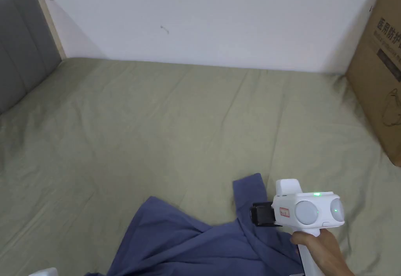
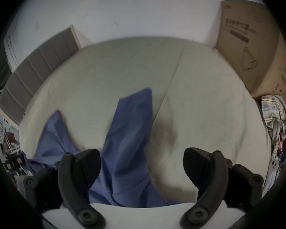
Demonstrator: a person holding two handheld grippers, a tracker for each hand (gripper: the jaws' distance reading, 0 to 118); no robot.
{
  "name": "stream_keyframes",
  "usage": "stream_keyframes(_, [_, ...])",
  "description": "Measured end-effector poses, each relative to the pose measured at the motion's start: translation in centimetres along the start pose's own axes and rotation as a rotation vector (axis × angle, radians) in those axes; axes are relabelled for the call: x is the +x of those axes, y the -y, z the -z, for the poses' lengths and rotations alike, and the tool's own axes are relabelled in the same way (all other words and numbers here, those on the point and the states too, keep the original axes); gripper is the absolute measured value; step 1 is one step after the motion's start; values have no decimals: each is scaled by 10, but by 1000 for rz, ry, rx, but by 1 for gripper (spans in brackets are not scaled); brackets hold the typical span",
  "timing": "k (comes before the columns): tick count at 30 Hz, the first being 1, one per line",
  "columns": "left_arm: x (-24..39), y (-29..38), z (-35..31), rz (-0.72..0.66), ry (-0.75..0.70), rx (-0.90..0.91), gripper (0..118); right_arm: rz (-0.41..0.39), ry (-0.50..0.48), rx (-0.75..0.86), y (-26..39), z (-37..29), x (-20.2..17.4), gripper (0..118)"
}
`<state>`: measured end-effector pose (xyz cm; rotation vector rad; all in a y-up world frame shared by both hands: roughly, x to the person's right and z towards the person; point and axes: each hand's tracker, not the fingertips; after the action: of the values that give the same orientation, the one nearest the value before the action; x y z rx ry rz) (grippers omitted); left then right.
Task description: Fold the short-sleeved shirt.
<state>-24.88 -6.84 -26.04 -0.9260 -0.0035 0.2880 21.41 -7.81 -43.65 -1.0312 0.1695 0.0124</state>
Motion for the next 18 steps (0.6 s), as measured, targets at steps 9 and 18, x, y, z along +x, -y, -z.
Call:
stream_keyframes(9, [-1, 1, 0, -23, 9, 2, 7, -34, 31, 31, 9, 14, -7, 2])
stream_keyframes(18, [4, -9, -9, -82, 29, 57, 7, -38, -2, 272, 13, -93, 11, 2])
